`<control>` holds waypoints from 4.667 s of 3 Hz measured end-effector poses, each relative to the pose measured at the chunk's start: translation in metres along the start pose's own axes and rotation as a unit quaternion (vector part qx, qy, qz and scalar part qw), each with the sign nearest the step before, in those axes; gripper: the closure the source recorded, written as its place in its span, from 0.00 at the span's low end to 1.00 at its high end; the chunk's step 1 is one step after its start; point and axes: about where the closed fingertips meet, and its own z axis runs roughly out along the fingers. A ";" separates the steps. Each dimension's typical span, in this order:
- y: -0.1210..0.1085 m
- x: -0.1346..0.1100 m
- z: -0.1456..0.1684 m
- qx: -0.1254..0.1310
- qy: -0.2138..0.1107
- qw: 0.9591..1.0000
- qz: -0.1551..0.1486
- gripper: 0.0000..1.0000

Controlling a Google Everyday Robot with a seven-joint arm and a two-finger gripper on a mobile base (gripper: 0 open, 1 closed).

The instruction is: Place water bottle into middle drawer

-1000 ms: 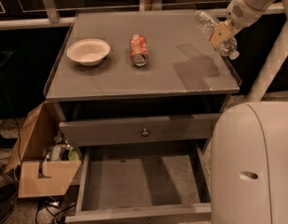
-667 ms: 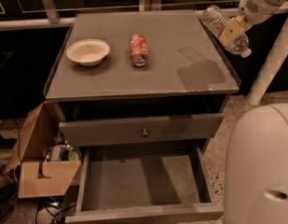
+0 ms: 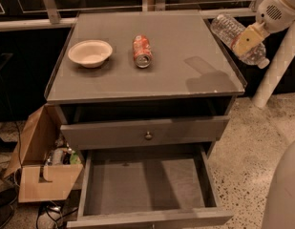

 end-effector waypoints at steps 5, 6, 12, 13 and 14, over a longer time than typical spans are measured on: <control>0.118 0.094 -0.007 -0.071 0.012 0.997 -0.027 1.00; 0.154 0.116 0.015 -0.110 0.032 0.993 -0.037 1.00; 0.230 0.172 0.109 -0.232 0.045 0.972 0.002 1.00; 0.242 0.164 0.138 -0.261 0.032 0.965 -0.014 1.00; 0.242 0.164 0.138 -0.261 0.032 0.965 -0.014 1.00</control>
Offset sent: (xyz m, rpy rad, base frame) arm -0.1448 0.0291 -0.0035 0.0569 0.0568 0.0986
